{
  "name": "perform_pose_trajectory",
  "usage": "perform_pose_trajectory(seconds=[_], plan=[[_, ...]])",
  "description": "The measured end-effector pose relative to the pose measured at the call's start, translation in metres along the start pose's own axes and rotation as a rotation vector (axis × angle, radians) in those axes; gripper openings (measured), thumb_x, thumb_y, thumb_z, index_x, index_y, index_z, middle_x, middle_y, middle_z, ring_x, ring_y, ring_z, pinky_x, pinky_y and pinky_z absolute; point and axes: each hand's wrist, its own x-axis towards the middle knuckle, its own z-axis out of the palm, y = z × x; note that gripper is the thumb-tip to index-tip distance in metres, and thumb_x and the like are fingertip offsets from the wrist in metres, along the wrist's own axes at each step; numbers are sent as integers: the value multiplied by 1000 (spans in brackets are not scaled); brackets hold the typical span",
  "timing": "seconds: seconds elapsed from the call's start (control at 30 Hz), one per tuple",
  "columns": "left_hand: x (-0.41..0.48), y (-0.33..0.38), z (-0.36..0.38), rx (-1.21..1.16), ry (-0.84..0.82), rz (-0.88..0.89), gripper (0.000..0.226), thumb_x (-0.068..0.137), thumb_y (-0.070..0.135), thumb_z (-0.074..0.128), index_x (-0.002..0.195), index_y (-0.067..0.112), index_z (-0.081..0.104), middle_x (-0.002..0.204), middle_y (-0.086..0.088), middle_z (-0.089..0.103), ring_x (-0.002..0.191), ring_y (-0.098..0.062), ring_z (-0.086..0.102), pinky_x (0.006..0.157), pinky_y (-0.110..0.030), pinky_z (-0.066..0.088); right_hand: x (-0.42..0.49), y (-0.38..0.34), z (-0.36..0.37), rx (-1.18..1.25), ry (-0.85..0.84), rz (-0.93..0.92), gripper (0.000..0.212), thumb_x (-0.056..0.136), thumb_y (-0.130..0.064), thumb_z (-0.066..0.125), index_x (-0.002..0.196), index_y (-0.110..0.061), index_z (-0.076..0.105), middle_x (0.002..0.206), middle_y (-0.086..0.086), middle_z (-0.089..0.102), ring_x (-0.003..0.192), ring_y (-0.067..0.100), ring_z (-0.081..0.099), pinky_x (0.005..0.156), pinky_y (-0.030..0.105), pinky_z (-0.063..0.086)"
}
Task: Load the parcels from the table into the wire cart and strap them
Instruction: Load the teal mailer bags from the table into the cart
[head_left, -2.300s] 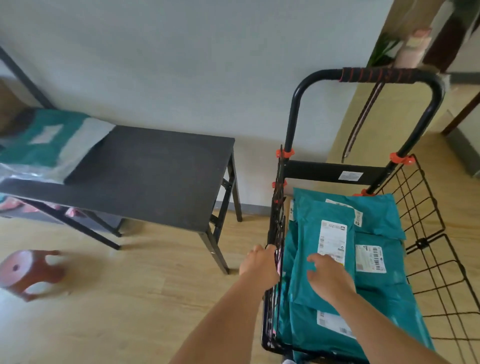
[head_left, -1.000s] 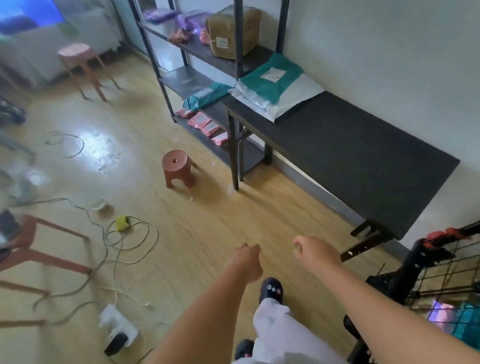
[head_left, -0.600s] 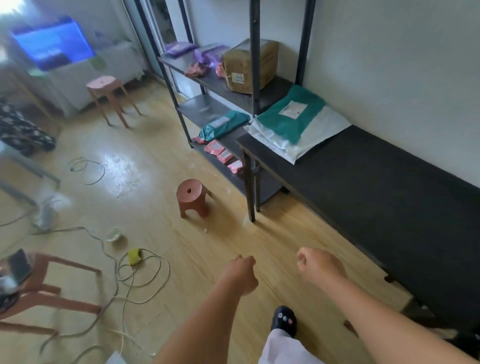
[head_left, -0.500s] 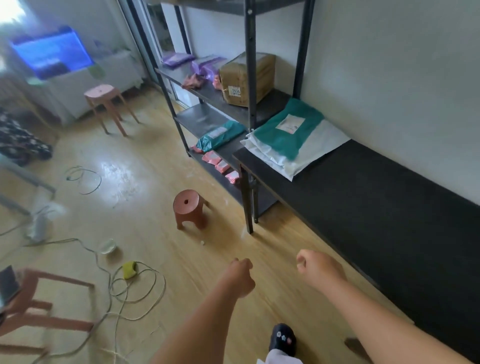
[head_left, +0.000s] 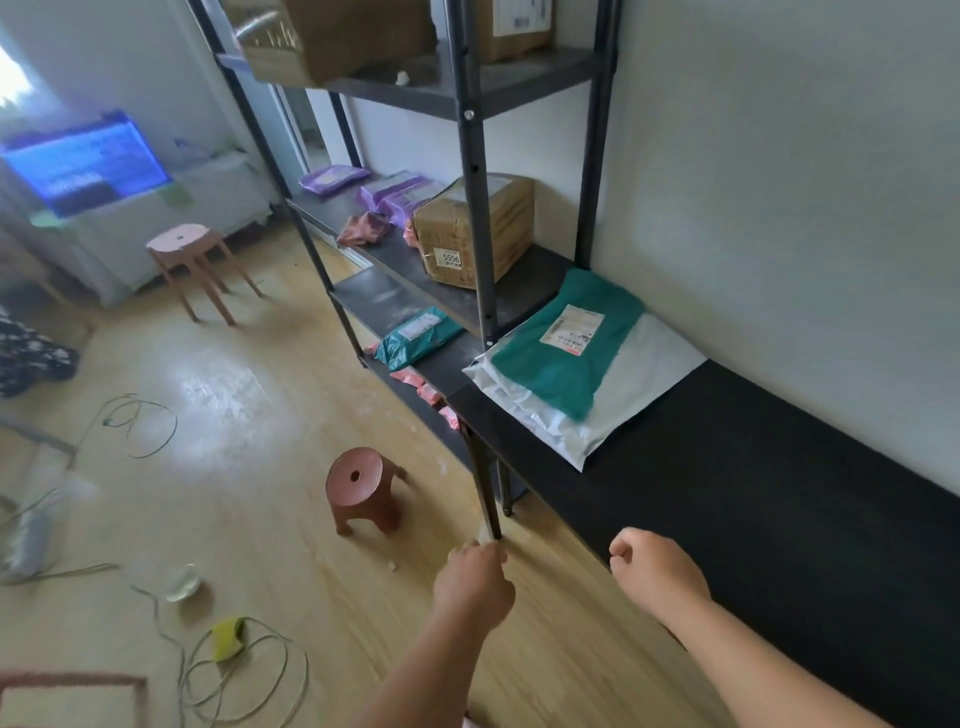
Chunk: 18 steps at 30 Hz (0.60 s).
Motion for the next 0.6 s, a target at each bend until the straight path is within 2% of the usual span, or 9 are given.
perform_pose_trajectory(seconds=[0.2,0.33,0.4,0.6], plan=[[60,16,-36,20,125,39,35,90,13,50,121,25,59,121,2,57,113,-19,49,83,-30,46,48,-24,-24,86,104,47,18,96,-28,50,107,-35,62,93,-17,61,81,6,60,66,25,52],[115,29,-71,-28,207,106,19,96,27,45,104,24,62,104,4,56,100,-15,52,76,-31,50,86,-41,-50,156,188,116,17,97,-26,49,107,-33,61,92,-15,62,77,6,60,61,24,50],[143,35,-88,-54,245,153,22,97,29,43,105,21,62,104,4,54,103,-17,52,81,-32,49,105,-52,-62,192,228,139,17,98,-26,49,107,-31,62,95,-13,64,80,9,61,63,26,51],[212,56,-135,-61,329,308,28,98,31,47,123,20,53,124,2,45,116,-18,41,95,-29,45,152,-80,-89,373,319,219,24,98,-16,51,117,-21,63,117,-4,66,98,15,62,72,27,49]])
